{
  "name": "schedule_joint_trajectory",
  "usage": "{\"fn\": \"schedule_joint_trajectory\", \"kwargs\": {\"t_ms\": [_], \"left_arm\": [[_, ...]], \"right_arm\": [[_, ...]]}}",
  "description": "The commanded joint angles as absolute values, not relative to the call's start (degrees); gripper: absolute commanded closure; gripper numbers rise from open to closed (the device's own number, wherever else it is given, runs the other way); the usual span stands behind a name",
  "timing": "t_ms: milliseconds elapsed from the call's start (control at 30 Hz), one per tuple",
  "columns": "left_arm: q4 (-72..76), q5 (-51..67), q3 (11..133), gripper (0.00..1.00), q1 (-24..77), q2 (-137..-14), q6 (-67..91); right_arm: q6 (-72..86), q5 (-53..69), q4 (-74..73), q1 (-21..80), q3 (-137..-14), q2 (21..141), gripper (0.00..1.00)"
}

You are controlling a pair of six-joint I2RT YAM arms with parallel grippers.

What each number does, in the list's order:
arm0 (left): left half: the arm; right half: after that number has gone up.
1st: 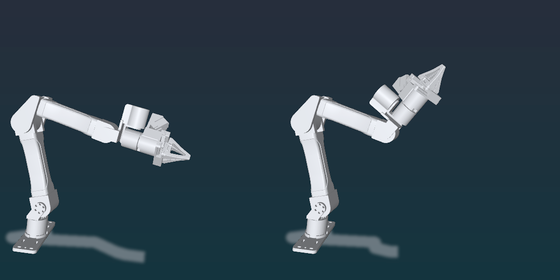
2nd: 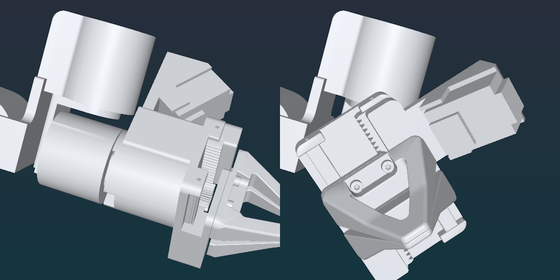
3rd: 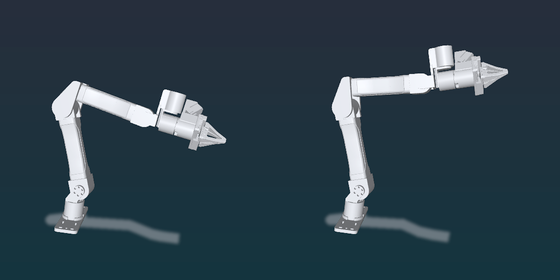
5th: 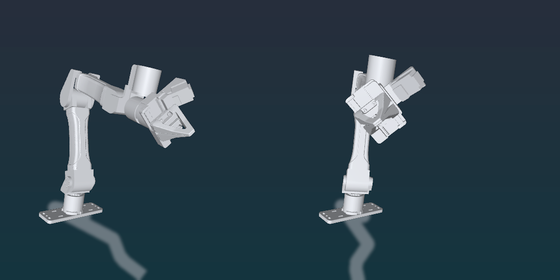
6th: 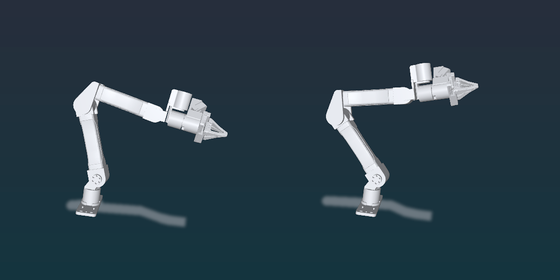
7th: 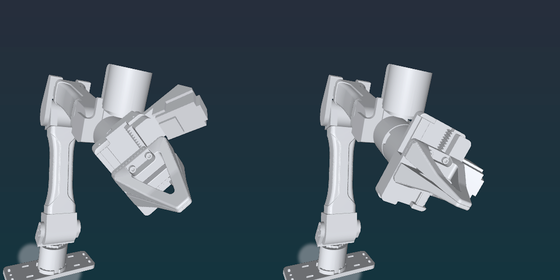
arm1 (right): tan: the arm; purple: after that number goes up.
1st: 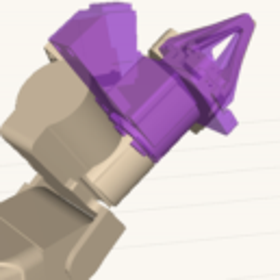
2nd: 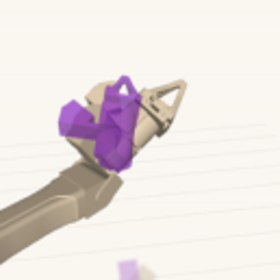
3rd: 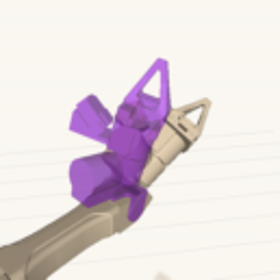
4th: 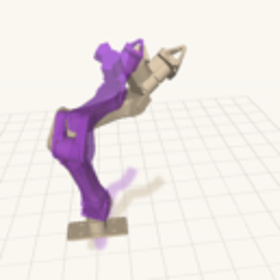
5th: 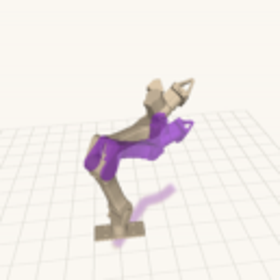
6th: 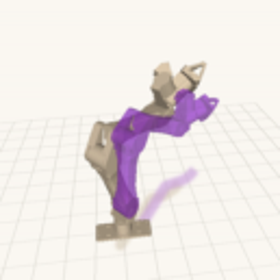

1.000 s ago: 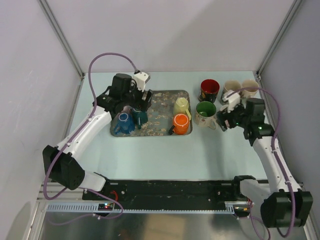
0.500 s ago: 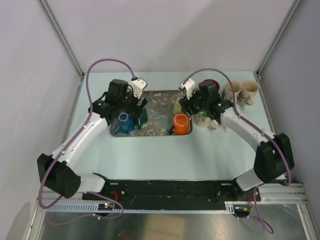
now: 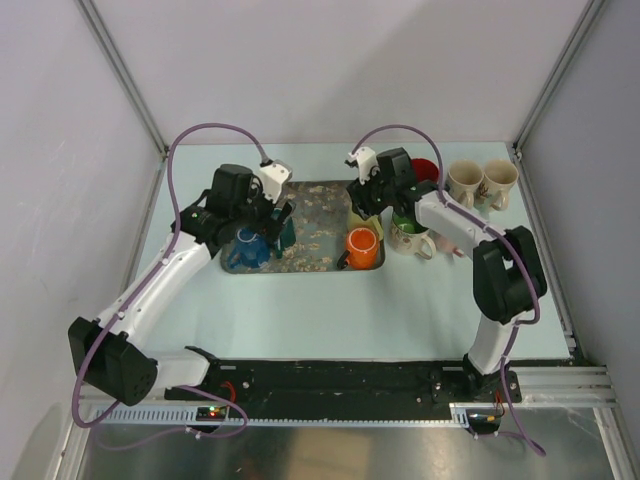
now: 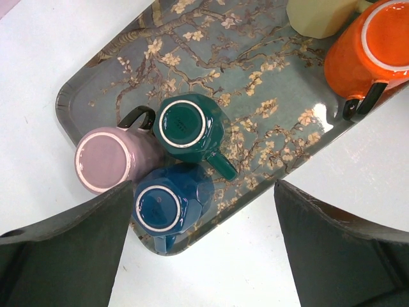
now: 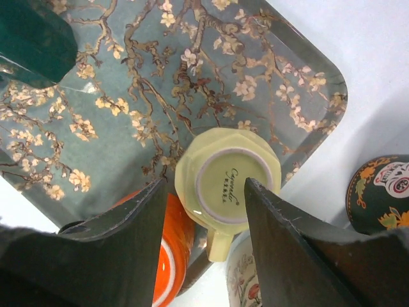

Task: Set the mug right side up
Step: Turn over the cup on the tray.

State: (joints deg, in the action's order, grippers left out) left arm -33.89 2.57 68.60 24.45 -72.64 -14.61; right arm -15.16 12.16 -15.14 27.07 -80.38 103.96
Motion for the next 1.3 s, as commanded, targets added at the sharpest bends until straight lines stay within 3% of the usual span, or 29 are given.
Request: {"fn": "schedule_joint_trajectory", "kwargs": {"t_ms": [0,367,600,767,867,1100,1267], "left_arm": [[-33.4,4.5,68.8,0.05,24.1,-71.9,-14.9],[-33.4,4.1,69.1,0.05,24.1,-72.1,-14.9],[-33.4,3.7,68.8,0.05,24.1,-71.3,-15.3],[-33.5,4.3,69.3,0.05,24.1,-71.8,-15.1],[-33.4,5.0,69.7,0.06,24.1,-72.3,-14.8],[-33.5,5.5,70.2,0.06,24.1,-72.5,-14.4],[-33.4,5.2,69.7,0.06,24.1,-72.0,-14.5]], "right_arm": [[-13.1,13.9,-13.7,27.8,-83.8,105.8,0.44],[-11.7,18.8,-13.5,28.1,-92.0,113.3,0.48],[-12.2,17.4,-13.4,27.3,-88.3,105.0,0.22],[-13.9,17.8,-15.4,25.5,-82.8,100.7,0.17],[-14.6,17.6,-15.9,24.3,-80.3,100.9,0.2],[-18.1,21.8,-16.4,22.7,-80.3,105.7,0.38],[-19.4,23.7,-18.2,22.4,-82.3,110.0,0.41]]}}
